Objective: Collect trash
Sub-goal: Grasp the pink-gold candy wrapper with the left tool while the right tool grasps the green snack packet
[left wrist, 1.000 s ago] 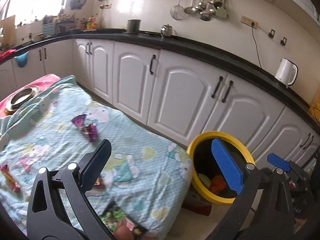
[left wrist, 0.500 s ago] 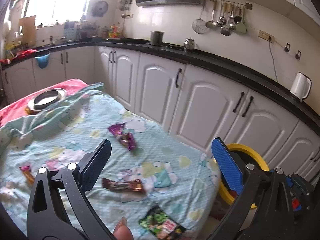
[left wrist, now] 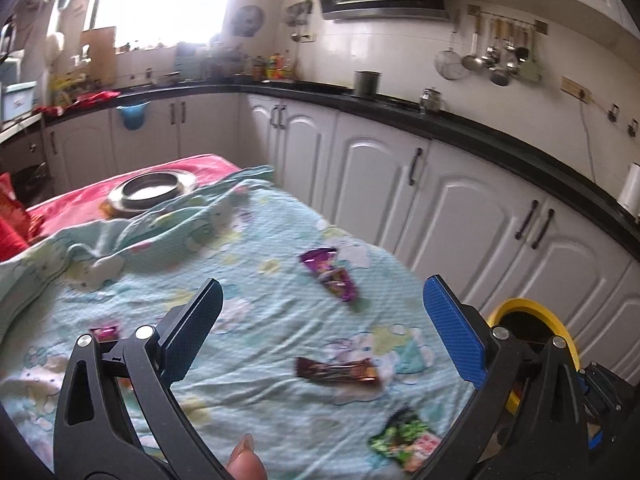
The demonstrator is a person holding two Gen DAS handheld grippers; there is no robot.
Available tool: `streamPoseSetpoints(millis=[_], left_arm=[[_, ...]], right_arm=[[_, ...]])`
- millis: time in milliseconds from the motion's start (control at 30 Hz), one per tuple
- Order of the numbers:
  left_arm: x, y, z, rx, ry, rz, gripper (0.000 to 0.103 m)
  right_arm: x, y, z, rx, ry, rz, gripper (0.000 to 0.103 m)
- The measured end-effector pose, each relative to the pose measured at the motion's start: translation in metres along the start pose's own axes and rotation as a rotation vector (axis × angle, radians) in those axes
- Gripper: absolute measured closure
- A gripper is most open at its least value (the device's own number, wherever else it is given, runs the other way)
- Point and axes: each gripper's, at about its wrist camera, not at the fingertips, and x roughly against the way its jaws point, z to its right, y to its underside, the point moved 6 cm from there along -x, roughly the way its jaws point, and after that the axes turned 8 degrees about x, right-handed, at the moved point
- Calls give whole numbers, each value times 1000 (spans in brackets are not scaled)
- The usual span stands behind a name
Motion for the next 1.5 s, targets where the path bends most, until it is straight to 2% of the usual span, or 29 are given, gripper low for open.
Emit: streamPoseSetpoints(millis=[133,367,567,700,867,900,967,1033,1100,1133,1167,1200,1300,1500], left_arm=[[-2,-1,-31,37,-61,5,11],[-13,6,-87,115,-185,-17,11],[-21,16,-125,141,-307,-29,11],[-28,24,-151,193,-356,-53,11],[-32,34,-186,350,-351,-85,11],[-33,34,-189,364,-349,-88,11],[-38,38,-194,391,-329,-119,17],[-43,43,-198,411,-326,-158,38],[-44,45,-200,422,-324,-163,46],[-43,45,-201,424,-324,-164,59],[-43,46,-202,425,-328,-166,67],[-43,47,-202,426,-325,-171,84],[-43,47,-200,413,-301,-184,85],[-39,45,-186,375,-267,-179,88]], right_arm=[[-18,1,-14,17,-36,-34,25],[-62,23,-31,54,-69,-168,25],[-85,42,-40,64,-87,-242,31],[-90,49,-44,76,-85,-260,42],[-89,54,-52,136,-47,-241,62],[-88,54,-53,142,-46,-237,63],[-89,54,-54,140,-50,-235,65],[-89,54,-54,134,-52,-232,66],[-90,53,-55,131,-53,-230,68],[-89,52,-55,129,-56,-229,68],[-88,52,-55,127,-59,-226,70],[-88,53,-56,124,-63,-223,71],[-86,52,-57,114,-70,-215,75],[-80,50,-59,93,-95,-197,76]])
